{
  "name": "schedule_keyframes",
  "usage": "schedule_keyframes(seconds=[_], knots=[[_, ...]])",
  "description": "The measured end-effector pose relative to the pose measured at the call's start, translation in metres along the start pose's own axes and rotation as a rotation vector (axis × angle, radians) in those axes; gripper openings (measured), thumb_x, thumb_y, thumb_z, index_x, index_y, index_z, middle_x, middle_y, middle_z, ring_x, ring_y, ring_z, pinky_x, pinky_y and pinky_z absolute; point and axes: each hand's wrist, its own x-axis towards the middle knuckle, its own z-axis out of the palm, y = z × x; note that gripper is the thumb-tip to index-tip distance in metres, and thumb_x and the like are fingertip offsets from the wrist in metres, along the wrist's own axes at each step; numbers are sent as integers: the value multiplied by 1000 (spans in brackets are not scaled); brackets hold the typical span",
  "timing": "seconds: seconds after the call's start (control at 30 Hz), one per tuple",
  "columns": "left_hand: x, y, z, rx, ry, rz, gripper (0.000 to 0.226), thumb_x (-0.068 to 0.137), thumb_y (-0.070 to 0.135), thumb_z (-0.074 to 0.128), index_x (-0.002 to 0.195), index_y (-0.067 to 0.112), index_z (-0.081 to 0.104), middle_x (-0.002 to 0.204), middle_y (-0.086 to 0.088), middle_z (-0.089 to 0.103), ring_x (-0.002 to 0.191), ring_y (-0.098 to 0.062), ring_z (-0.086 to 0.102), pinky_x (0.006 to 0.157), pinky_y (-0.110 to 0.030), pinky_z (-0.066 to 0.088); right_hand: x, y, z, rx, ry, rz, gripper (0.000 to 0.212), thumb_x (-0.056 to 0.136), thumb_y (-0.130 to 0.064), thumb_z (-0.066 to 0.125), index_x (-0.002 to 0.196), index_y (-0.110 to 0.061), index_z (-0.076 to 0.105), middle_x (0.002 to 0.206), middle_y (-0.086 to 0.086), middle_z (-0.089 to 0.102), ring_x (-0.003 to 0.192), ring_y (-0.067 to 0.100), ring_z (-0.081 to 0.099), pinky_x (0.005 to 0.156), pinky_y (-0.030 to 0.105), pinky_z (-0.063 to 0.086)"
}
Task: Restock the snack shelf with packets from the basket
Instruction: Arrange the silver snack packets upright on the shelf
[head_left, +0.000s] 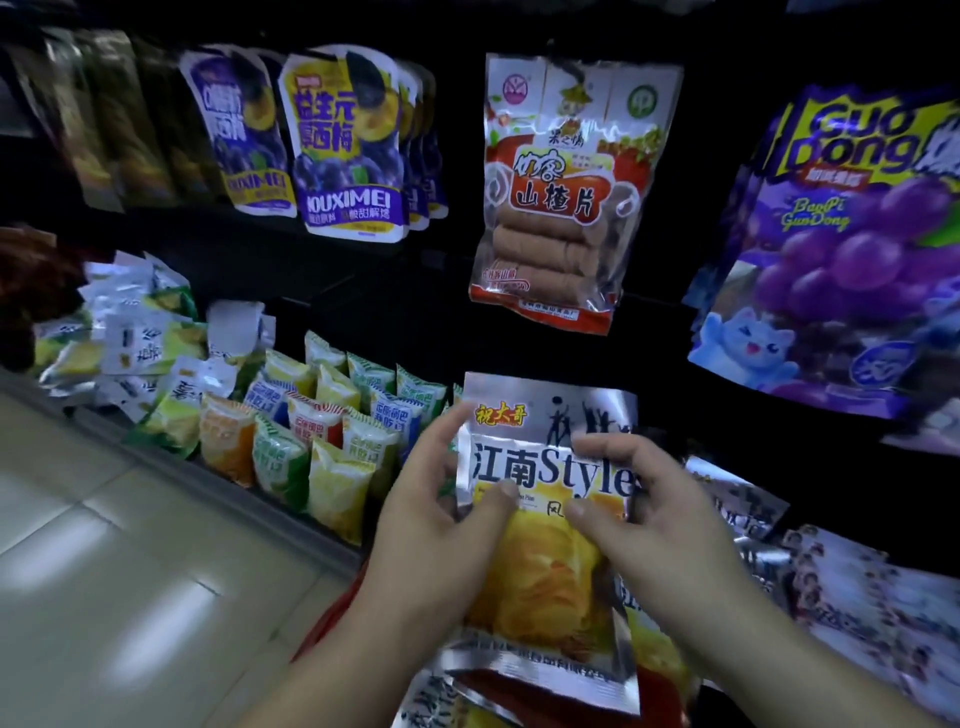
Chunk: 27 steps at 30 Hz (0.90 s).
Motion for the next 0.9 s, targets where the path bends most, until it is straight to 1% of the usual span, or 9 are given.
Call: schedule_keyframes(seconds=[0.1, 0.2, 0.33, 0.43, 0.5, 0.6, 0.67, 0.77, 0.9], knots=[[3, 3, -4, -13, -44, -27, 60, 92, 22, 76, 128, 64, 54, 130, 6, 66, 103, -41, 69, 80, -60, 61, 4, 5, -7, -28, -56, -32, 46, 91, -21, 76, 117, -57, 63, 120, -7, 65, 95, 26, 67, 83, 50, 61], [5, 4, -2, -21, -9, -33, 55, 91, 15, 76, 126, 55, 61, 110, 0, 73, 92, -54, 65, 72, -70, 57, 6, 10, -11, 75, -208, -20, 60, 90, -16, 77, 127, -60, 58, 133, -24, 56, 106, 10, 67, 84, 35, 61], [7, 3, 2, -5, 47, 24, 71, 89, 21, 78, 139, 59, 47, 120, 5, 69, 93, -20, 75, 75, -53, 63, 7, 15, -9, 184, -256, 6, 65, 92, -1, 71, 126, -56, 61, 108, -22, 71, 96, 16, 74, 78, 32, 63], [8, -2, 2, -13, 64, -1, 78, 90, 27, 76, 147, 60, 34, 123, 1, 67, 97, -21, 75, 78, -53, 62, 10, 19, -8, 187, -182, -6, 67, 89, -5, 75, 126, -59, 59, 120, -11, 71, 102, 20, 73, 81, 43, 64], [9, -4, 2, -5, 96, -11, 74, 90, 26, 77, 147, 55, 40, 125, -3, 65, 96, -22, 75, 77, -52, 63, 9, 19, -8, 117, -100, -36, 71, 82, -20, 84, 128, -65, 55, 135, -22, 59, 109, 15, 70, 83, 43, 64], [9, -5, 1, -13, 119, -5, 73, 85, 33, 79, 142, 62, 42, 126, -3, 64, 100, -25, 73, 77, -50, 63, 10, 19, -8, 120, -43, -60, 68, 78, -34, 81, 128, -69, 53, 125, -38, 55, 105, 4, 70, 85, 35, 61], [8, -5, 1, 1, 97, -4, 77, 83, 39, 77, 140, 70, 35, 131, 2, 61, 105, -23, 72, 83, -46, 62, 12, 23, -9, 98, -31, -64, 63, 85, -28, 79, 126, -68, 55, 124, -23, 62, 98, 10, 72, 82, 33, 59], [2, -5, 3, -21, 52, 13, 67, 94, 23, 70, 137, 65, 41, 131, 4, 62, 104, -15, 72, 81, -32, 62, 14, 27, -10, 94, -1, -37, 62, 89, -22, 78, 128, -64, 56, 105, 12, 64, 80, 45, 63, 69, 41, 51], [3, -5, 2, -32, 112, 17, 72, 92, 16, 73, 148, 48, 42, 123, -1, 67, 94, -18, 75, 77, -44, 64, 15, 24, -9, 157, 67, -44, 71, 80, -27, 81, 138, -54, 50, 97, -12, 61, 82, 24, 71, 73, 36, 58]])
